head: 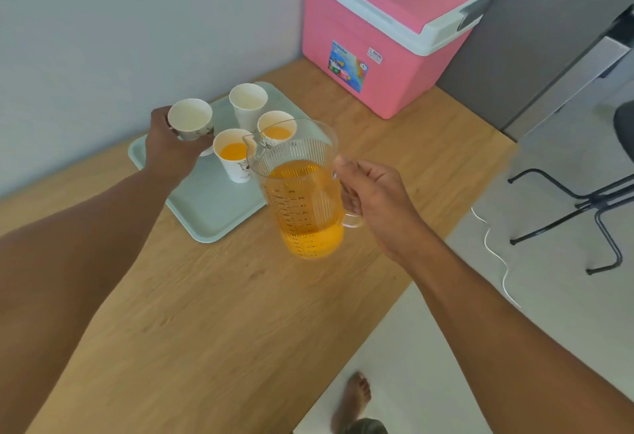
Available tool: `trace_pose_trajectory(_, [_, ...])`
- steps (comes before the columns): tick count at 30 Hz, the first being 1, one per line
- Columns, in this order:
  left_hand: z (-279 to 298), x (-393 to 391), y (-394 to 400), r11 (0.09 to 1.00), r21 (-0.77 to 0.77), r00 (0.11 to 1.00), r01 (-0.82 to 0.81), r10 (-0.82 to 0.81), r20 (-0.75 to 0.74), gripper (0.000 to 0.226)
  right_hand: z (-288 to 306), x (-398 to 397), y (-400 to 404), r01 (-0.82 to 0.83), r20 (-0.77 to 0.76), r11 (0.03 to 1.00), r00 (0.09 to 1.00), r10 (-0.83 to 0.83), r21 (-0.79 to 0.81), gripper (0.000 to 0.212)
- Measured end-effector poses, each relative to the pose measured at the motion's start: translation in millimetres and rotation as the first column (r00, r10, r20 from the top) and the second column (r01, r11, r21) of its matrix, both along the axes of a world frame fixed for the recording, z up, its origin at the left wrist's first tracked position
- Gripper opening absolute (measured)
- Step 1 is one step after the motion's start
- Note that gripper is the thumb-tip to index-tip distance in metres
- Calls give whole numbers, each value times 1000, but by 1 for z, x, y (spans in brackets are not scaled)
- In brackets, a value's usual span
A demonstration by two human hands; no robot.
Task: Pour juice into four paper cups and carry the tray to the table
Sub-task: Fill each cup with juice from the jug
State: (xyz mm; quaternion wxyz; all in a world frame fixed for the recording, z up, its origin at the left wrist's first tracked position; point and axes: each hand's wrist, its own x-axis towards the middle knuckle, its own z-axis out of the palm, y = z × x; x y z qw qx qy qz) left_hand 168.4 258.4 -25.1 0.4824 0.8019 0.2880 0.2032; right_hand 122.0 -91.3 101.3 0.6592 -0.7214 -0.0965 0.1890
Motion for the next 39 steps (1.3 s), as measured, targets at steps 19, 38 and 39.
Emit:
trace_pose_trajectory(19, [12, -147, -105, 998, -30, 994, -55, 58, 97, 71, 21, 9, 12, -252, 69, 953, 961, 266, -165, 50])
trace_pose_trajectory(38, [-3, -88, -257, 967, -80, 968, 242, -235, 92, 71, 47, 56, -102, -124, 116, 746, 958, 262, -655, 53])
trace_pose_trajectory(39, [-3, -84, -263, 962, -93, 964, 257, -249, 97, 71, 48, 59, -108, -117, 113, 738, 961, 254, -664, 53])
